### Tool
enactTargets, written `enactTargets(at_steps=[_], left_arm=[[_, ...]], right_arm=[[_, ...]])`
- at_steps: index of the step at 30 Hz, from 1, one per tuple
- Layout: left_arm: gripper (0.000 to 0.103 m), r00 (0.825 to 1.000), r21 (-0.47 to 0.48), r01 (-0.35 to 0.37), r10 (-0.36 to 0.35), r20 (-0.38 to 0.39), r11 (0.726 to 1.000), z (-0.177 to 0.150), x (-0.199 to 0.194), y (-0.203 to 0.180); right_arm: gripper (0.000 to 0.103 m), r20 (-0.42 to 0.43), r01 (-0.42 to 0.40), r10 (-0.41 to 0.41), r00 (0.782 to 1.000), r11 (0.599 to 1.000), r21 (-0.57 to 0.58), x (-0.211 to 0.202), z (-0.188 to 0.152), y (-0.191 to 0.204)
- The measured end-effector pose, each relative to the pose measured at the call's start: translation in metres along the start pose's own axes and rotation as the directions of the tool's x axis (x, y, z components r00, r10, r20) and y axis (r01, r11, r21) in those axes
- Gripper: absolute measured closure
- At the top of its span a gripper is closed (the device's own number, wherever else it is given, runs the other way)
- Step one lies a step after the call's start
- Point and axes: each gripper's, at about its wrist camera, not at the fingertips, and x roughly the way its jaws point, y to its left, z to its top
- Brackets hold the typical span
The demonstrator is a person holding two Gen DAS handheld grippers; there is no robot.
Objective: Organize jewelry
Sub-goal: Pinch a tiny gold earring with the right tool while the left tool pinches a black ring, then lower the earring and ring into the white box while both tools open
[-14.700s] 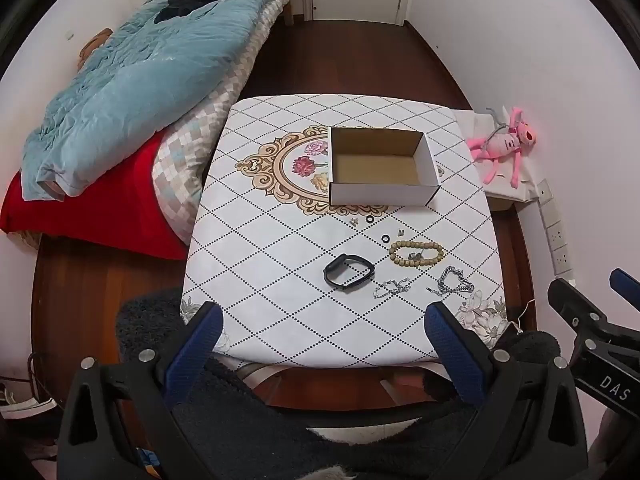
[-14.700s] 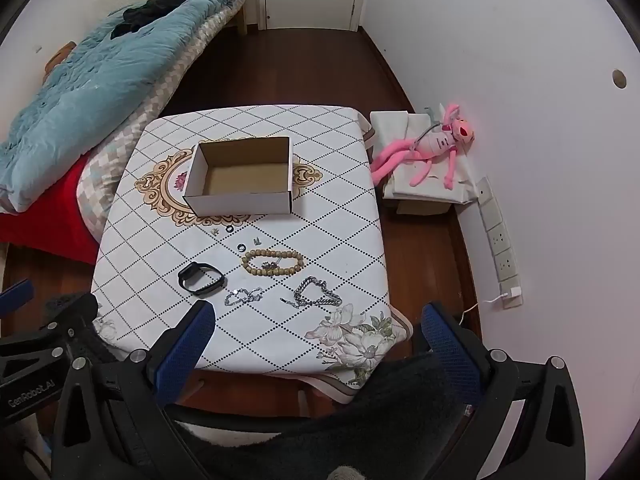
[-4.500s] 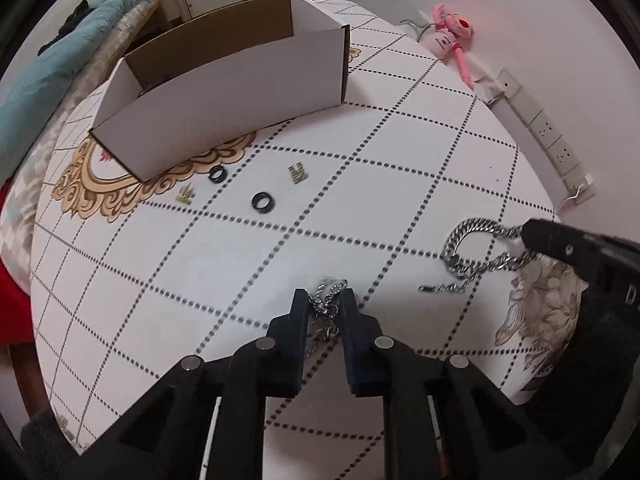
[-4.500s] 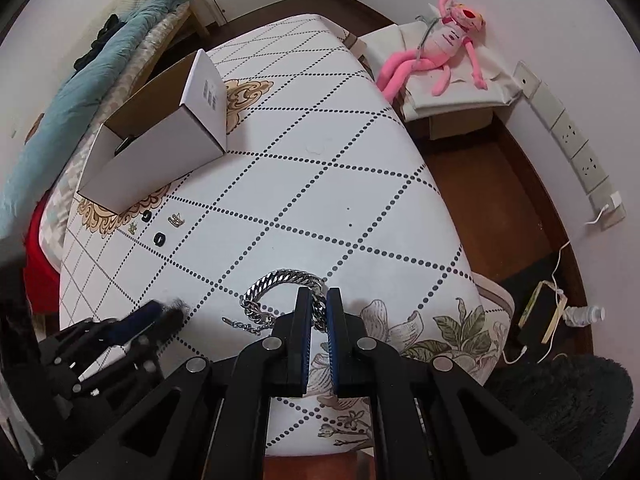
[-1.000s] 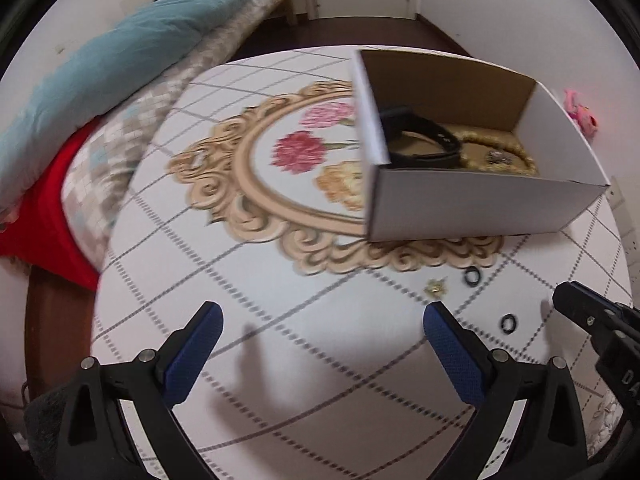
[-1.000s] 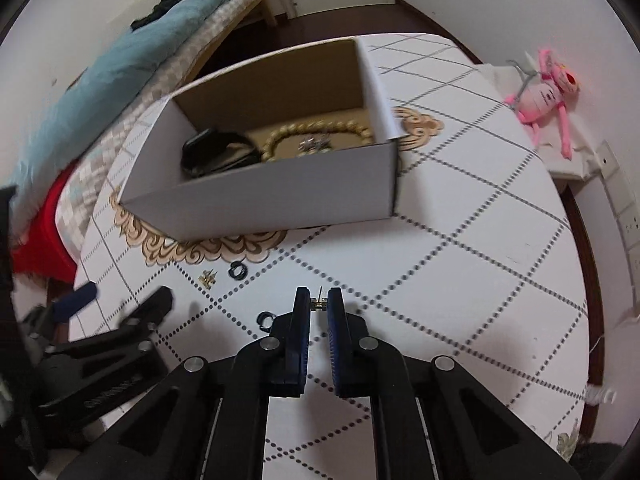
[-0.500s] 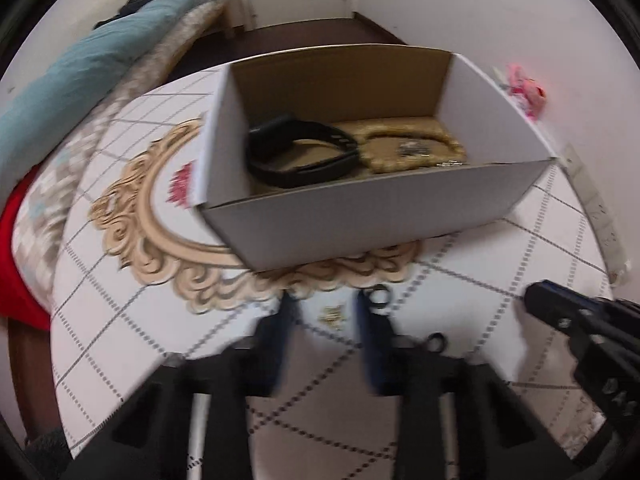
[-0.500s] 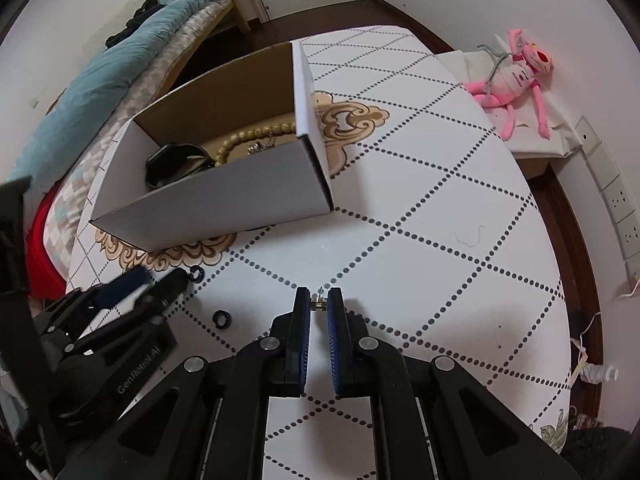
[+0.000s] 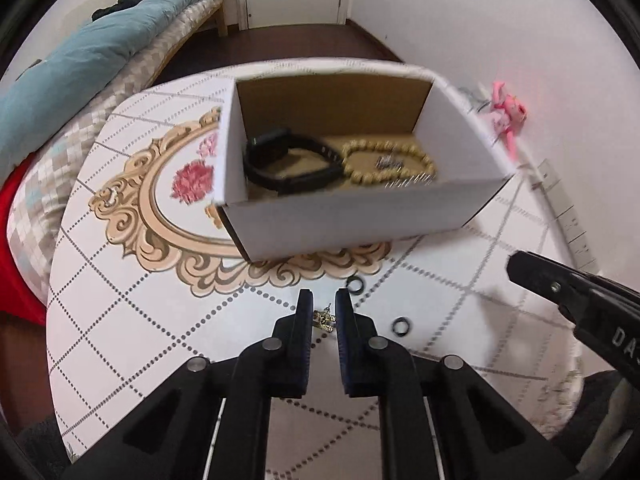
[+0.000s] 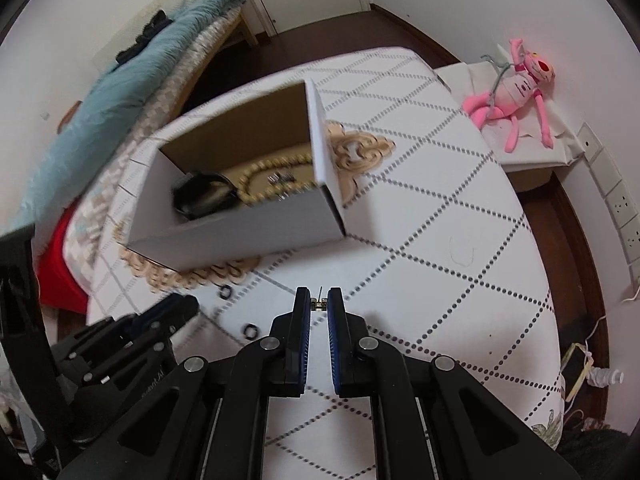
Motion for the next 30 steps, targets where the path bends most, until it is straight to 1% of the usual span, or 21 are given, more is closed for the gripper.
enactTargets(at_steps=[4, 6, 7, 10, 13, 15, 16, 19, 20, 21, 22, 23, 24, 25, 26, 28, 29, 30], left_arm=[[0.094, 0.997, -0.021, 0.064, -0.063, 0.047, 0.998, 0.02, -0.03, 0.0], [0.094, 0.993, -0.04, 0.1, -0.098, 0.06, 0.994, 0.04, -0.04, 0.003], [0.094, 0.992, -0.042, 0.108, -0.105, 0.065, 0.993, 0.051, -0.042, 0.004], [0.094, 0.993, -0.04, 0.102, -0.099, 0.068, 0.994, 0.084, -0.037, 0.006], [0.094, 0.995, -0.041, 0.094, -0.093, 0.035, 0.995, 0.114, -0.02, 0.014], [0.094, 0.997, -0.032, 0.07, -0.069, 0.015, 0.997, 0.127, -0.009, 0.017], [0.094, 0.998, -0.02, 0.058, -0.058, -0.001, 0.998, 0.135, -0.003, 0.018], [0.093, 0.998, -0.028, 0.048, -0.049, -0.029, 0.998, 0.148, 0.006, 0.021], [0.092, 0.998, -0.028, 0.041, -0.042, -0.043, 0.999, 0.152, 0.01, 0.021], [0.087, 0.998, -0.027, 0.027, -0.029, -0.053, 0.999, 0.154, 0.012, 0.022], [0.075, 0.998, -0.022, 0.007, -0.008, -0.063, 1.0, 0.157, 0.014, 0.022], [0.065, 0.998, -0.016, -0.014, 0.013, -0.066, 1.0, 0.159, 0.016, 0.022], [0.039, 0.998, -0.013, -0.031, 0.03, -0.06, 0.999, 0.161, 0.016, 0.023], [0.022, 0.998, -0.019, -0.039, 0.038, -0.051, 0.999, 0.163, 0.014, 0.024], [0.02, 0.998, -0.029, -0.04, 0.039, -0.04, 0.999, 0.163, 0.012, 0.027], [0.019, 0.998, -0.043, -0.054, 0.052, -0.042, 0.998, 0.166, 0.011, 0.033], [0.017, 0.997, -0.05, -0.067, 0.065, -0.044, 0.996, 0.165, 0.01, 0.037], [0.01, 0.996, -0.053, -0.078, 0.076, -0.043, 0.996, 0.166, 0.01, 0.039]], right_arm=[[0.094, 0.043, -0.048, 0.048, 0.998, 0.999, -0.007, -0.023, 0.019, 0.009], [0.094, 0.065, -0.065, 0.066, 0.996, 0.998, -0.022, -0.033, 0.035, 0.014], [0.094, 0.076, -0.07, 0.072, 0.994, 0.997, -0.032, -0.036, 0.045, 0.017], [0.094, 0.082, -0.074, 0.078, 0.994, 0.996, -0.055, -0.034, 0.07, 0.023], [0.094, 0.042, -0.077, 0.08, 0.996, 0.994, -0.073, -0.016, 0.103, 0.028], [0.094, 0.005, -0.075, 0.076, 0.997, 0.995, -0.072, -0.001, 0.121, 0.03], [0.094, -0.011, -0.073, 0.072, 0.997, 0.994, -0.081, 0.004, 0.125, 0.031], [0.094, -0.074, -0.052, 0.044, 0.996, 0.992, -0.114, 0.028, 0.146, 0.036], [0.094, -0.082, -0.045, 0.036, 0.996, 0.993, -0.113, 0.032, 0.149, 0.035], [0.093, -0.094, -0.027, 0.015, 0.995, 0.992, -0.122, 0.038, 0.155, 0.037], [0.092, -0.107, -0.016, 0.002, 0.994, 0.991, -0.129, 0.043, 0.158, 0.037], [0.088, -0.122, -0.008, -0.008, 0.993, 0.991, -0.131, 0.047, 0.161, 0.038], [0.085, -0.131, -0.007, -0.01, 0.991, 0.992, -0.129, 0.05, 0.163, 0.037], [0.076, -0.128, -0.002, -0.014, 0.992, 0.992, -0.126, 0.05, 0.165, 0.036], [0.065, -0.126, 0.002, -0.018, 0.992, 0.992, -0.127, 0.05, 0.165, 0.035], [0.06, -0.111, 0.024, -0.039, 0.993, 0.991, -0.133, 0.046, 0.166, 0.034], [0.06, -0.107, 0.031, -0.045, 0.993, 0.99, -0.135, 0.045, 0.167, 0.035], [0.06, -0.103, 0.045, -0.059, 0.993, 0.989, -0.139, 0.043, 0.166, 0.035]])
